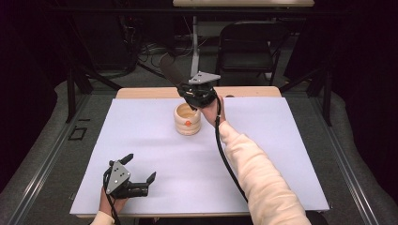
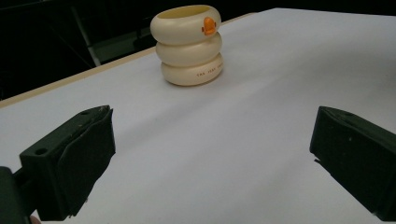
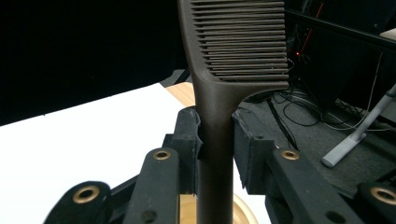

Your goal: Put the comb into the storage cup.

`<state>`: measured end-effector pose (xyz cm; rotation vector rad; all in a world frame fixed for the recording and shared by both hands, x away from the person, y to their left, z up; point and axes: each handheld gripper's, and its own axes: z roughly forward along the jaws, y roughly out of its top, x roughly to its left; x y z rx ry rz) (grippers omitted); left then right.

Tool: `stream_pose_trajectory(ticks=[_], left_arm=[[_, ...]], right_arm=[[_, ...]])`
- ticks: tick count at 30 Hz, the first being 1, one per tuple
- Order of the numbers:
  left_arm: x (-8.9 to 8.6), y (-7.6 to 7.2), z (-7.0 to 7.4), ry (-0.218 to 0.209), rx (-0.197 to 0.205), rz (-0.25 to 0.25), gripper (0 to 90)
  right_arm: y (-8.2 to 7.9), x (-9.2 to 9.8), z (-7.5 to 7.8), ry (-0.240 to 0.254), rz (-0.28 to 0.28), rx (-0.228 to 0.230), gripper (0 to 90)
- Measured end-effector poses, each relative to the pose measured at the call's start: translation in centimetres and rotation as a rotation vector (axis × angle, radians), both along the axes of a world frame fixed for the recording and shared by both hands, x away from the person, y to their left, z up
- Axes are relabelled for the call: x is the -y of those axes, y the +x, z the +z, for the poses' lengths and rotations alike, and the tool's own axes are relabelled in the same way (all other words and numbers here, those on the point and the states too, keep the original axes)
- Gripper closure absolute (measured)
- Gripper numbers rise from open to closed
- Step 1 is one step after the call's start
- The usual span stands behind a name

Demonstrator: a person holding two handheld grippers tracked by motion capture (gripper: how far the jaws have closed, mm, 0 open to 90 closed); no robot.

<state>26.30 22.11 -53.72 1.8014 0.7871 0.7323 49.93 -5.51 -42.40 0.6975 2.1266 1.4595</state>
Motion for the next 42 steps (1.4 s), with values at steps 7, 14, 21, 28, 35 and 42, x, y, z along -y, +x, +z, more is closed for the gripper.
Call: stream_pose_trajectory(ticks=[7,14,21,28,35,42], left_arm=[[0.0,0.0,0.0,0.000,0.001,0.002,0.2],[0.0,0.0,0.0,0.000,0.001,0.002,0.2],[0.0,0.0,0.0,-0.002,0.002,-0.001,0.2],[0.0,0.0,0.0,-0.002,0.001,0.000,0.2],[0.0,0.0,0.0,-0.002,0.002,-0.001,0.2],[0.0,0.0,0.0,-0.002,0.002,-0.001,0.2]], right_arm=[[0.2,-0.3,-0.4,0.012,-0.003,0.007,72.4],[0.3,-0.7,-0.8,0.020,-0.001,0.014,72.4],[0.5,-1.2,-1.3,0.018,0.004,0.017,72.4],[0.7,-1.6,-2.0,0.015,0.006,0.005,72.4],[0.7,-2.0,-2.6,0.006,0.015,0.002,72.4],[0.8,-2.0,-3.2,0.004,0.018,-0.010,72.4]])
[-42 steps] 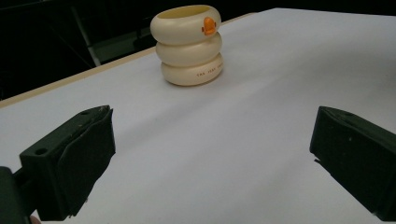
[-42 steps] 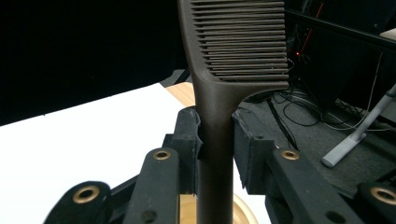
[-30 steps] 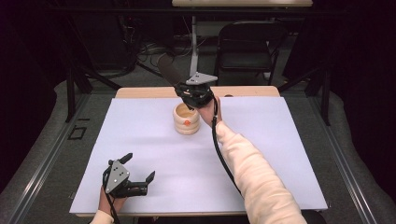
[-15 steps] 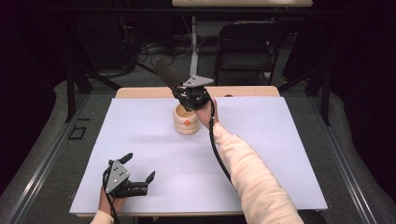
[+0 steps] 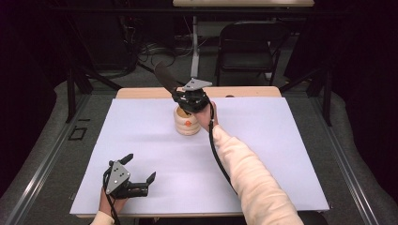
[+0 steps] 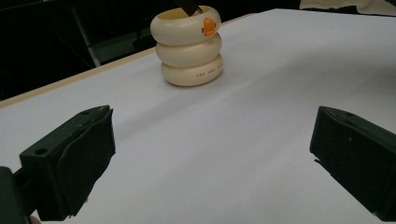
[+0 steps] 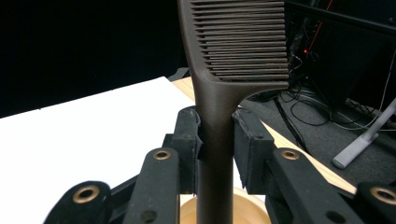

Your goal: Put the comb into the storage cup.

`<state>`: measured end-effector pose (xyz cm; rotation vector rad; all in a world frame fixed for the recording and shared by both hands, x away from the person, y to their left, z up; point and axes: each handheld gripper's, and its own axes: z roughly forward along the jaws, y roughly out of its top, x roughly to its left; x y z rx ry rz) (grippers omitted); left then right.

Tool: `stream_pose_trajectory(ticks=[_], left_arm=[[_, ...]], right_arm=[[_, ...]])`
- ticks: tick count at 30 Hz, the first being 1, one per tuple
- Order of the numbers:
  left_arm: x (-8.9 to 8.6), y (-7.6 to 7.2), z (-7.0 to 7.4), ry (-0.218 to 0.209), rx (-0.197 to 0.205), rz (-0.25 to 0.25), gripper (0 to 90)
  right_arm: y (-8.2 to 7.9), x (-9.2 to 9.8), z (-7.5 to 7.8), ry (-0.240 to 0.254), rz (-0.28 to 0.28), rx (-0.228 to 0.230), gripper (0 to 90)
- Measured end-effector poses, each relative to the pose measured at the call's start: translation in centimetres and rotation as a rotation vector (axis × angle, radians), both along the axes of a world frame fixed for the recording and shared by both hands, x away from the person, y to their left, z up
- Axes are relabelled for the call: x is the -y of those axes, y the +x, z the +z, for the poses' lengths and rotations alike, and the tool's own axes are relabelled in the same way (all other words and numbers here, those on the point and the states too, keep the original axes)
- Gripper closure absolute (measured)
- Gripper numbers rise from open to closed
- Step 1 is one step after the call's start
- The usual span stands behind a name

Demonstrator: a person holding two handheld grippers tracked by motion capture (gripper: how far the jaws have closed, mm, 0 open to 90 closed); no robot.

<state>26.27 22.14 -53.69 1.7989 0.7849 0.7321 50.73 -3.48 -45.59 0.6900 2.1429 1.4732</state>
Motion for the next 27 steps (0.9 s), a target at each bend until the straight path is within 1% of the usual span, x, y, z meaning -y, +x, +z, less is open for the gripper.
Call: stream_pose_trajectory(ticks=[3,11,27], left_arm=[[0.0,0.0,0.0,-0.001,0.000,0.000,0.2],[0.0,0.0,0.0,-0.002,0.000,-0.001,0.2],[0.0,0.0,0.0,0.001,0.000,0.001,0.2]], right_arm=[[0.1,0.0,-0.2,0.005,-0.003,-0.003,72.3],[0.1,0.1,-1.0,-0.003,0.006,-0.018,72.3],[0.1,0.5,-1.8,0.001,0.007,-0.031,72.3]])
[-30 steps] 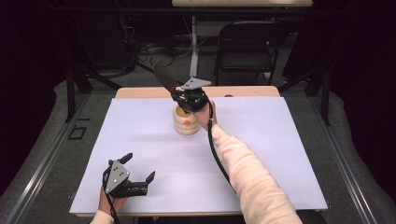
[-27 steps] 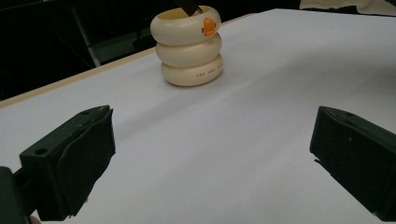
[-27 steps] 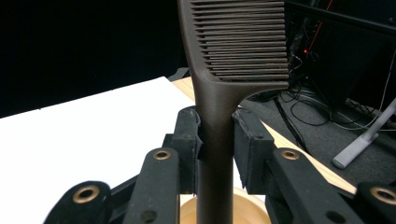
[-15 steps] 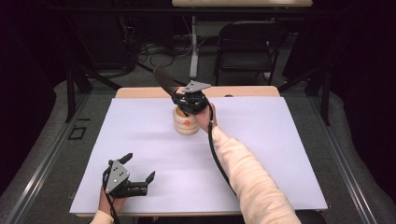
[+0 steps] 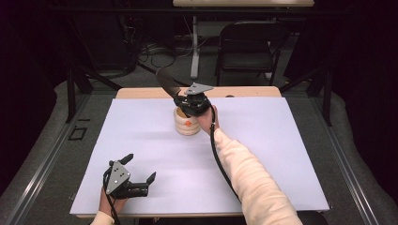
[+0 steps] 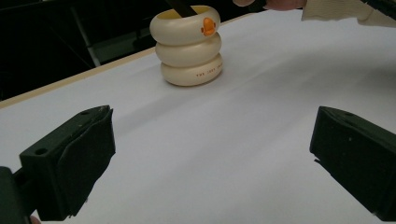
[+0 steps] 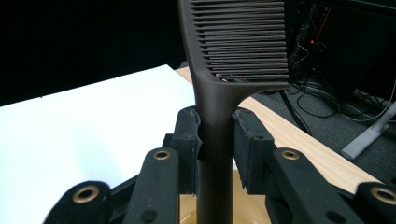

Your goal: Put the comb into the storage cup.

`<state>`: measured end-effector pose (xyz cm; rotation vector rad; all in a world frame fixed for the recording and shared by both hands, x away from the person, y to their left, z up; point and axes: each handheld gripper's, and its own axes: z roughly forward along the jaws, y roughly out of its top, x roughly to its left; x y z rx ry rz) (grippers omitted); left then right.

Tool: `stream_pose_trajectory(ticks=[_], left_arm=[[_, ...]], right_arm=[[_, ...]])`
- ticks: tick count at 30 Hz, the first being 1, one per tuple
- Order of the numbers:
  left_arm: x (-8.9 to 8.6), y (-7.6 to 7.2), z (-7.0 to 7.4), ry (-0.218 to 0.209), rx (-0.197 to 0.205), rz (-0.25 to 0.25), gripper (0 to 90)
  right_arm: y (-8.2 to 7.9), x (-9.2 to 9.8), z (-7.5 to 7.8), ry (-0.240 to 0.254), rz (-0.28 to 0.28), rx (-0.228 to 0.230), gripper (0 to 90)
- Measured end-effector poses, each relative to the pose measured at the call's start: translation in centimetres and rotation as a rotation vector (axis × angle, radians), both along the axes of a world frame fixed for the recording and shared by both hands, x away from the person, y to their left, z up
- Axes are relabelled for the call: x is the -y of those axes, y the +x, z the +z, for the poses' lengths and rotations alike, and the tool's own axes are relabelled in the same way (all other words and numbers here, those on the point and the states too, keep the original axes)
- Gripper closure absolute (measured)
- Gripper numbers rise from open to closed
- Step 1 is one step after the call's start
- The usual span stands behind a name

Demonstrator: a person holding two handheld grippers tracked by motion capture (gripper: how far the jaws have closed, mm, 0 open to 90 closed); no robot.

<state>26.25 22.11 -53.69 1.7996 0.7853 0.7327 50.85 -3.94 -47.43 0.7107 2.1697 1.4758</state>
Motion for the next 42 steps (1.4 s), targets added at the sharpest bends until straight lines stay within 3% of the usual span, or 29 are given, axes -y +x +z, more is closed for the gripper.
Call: stream_pose_trajectory(ticks=[42], left_arm=[[0.02,0.03,-0.02,0.001,0.000,0.000,0.2]], right_arm=[[0.08,0.60,-1.04,-0.022,0.005,-0.035,72.2]])
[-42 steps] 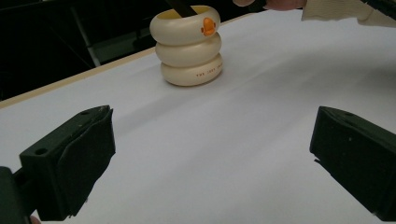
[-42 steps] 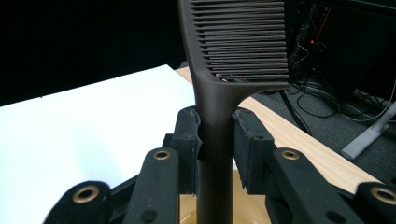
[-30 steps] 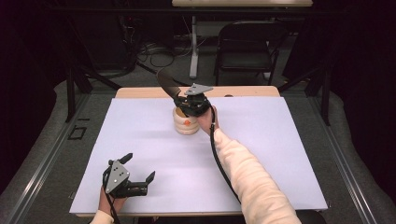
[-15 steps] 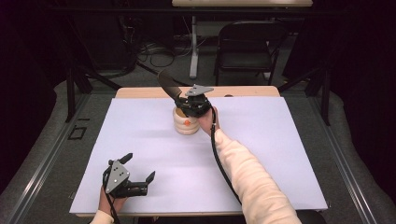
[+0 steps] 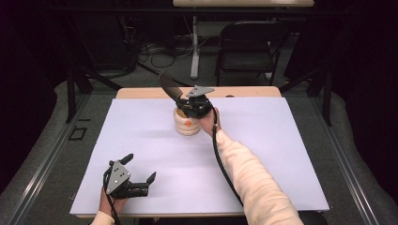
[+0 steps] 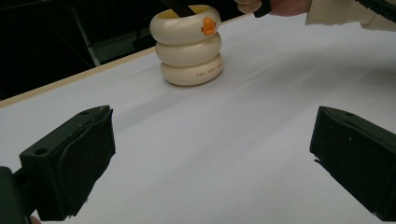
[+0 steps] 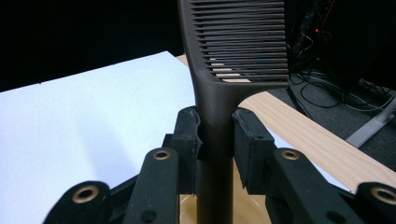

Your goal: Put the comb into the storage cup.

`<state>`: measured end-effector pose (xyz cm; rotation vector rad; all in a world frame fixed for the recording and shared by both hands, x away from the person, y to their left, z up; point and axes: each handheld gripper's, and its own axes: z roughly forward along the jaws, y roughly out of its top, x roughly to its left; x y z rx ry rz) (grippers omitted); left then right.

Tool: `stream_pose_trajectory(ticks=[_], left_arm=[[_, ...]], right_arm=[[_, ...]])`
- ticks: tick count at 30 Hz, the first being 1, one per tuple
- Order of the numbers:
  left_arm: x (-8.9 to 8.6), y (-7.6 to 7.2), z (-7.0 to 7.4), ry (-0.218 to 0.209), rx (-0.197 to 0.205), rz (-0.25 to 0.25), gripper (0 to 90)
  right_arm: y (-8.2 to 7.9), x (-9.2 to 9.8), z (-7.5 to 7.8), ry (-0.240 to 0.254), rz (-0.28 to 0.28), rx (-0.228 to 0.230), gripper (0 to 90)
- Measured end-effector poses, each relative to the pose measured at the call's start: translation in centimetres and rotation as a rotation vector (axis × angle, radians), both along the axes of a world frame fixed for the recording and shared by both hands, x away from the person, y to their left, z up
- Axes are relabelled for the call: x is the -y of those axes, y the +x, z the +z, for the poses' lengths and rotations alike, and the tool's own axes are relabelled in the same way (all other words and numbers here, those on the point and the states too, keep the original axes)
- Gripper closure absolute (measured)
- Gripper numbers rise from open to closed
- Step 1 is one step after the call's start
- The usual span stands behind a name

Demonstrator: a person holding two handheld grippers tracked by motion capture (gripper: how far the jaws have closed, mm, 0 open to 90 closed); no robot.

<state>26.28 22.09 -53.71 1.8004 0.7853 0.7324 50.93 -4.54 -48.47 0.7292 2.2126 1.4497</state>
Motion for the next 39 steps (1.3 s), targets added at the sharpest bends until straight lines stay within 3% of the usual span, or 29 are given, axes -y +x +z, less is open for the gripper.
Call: stream_pose_trajectory(ticks=[39], left_arm=[[0.00,-0.01,0.01,0.002,0.000,0.002,0.2]], right_arm=[[0.11,0.62,-0.38,-0.017,-0.001,-0.020,72.0]])
